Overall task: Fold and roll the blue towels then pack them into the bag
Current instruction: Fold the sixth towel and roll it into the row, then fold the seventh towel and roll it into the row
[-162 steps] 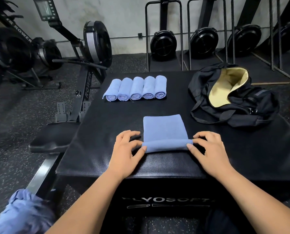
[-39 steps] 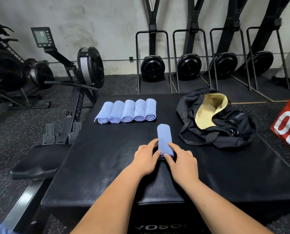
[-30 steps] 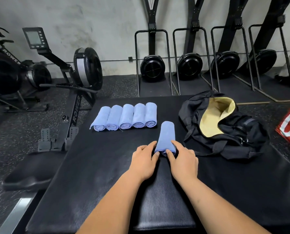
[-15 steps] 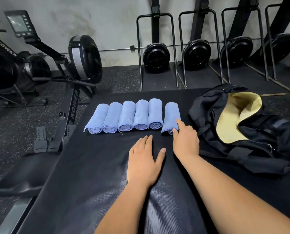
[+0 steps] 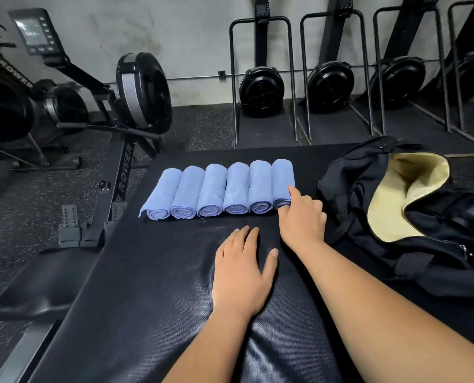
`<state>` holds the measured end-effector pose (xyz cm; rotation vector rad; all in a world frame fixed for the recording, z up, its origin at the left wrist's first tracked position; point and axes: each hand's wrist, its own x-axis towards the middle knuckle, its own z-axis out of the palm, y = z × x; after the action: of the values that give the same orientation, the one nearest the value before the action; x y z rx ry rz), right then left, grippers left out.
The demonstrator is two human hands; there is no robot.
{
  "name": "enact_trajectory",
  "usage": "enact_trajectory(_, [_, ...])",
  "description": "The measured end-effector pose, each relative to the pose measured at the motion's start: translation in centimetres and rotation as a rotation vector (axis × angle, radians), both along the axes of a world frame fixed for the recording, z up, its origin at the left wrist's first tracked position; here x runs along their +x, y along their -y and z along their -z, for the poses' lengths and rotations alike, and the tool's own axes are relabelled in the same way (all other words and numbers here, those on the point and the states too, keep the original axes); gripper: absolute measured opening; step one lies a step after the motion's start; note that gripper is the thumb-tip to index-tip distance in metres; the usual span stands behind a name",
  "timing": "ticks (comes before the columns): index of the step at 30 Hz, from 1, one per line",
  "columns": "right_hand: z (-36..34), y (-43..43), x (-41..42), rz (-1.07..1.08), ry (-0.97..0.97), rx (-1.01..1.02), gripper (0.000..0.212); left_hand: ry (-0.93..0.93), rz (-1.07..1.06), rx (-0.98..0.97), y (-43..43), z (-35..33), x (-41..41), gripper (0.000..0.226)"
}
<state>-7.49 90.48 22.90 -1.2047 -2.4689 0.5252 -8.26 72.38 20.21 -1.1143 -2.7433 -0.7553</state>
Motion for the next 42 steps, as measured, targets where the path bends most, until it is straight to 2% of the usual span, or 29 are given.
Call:
enact_trajectory(11, [-2.3,1.7,3.4,-0.199,0.096,-0.196,0.067,0.122,0.067,0.135,0.8,-1.1,-0.7,0.066])
enact_trajectory(16, [-4.7,4.0,5.0,-0.235,0.182,-0.146,0.065,0.071,0.046,-0.052,2.4,-4.0,-1.0,0.089])
enact_trajectory(19, [-6.0,6.3,5.9,-0.279,0.183,-0.113,0.065,0.041,0.031,-0.060,4.6,-5.9,-0.6,0.073])
enact_trajectory(21, [-7.0,8.3,6.4,-0.308,0.189,-0.092,0.066,0.001,0.000,-0.082,6.7,-7.4,-0.2,0.073])
enact_trajectory(25, [-8.8,13.0,7.3,-0.383,0.190,-0.063,0.067,-0.063,-0.102,-0.101,11.8,-9.7,0.9,0.094])
enact_trajectory(30, [-10.4,20.2,8.2,-0.491,0.194,-0.018,0.069,-0.056,-0.222,-0.146,19.1,-11.1,1.8,0.072])
enact_trajectory(42, [-10.7,38.7,8.3,-0.831,0.236,0.096,0.067,-0.016,-0.474,-0.223,39.4,-10.8,6.0,0.071])
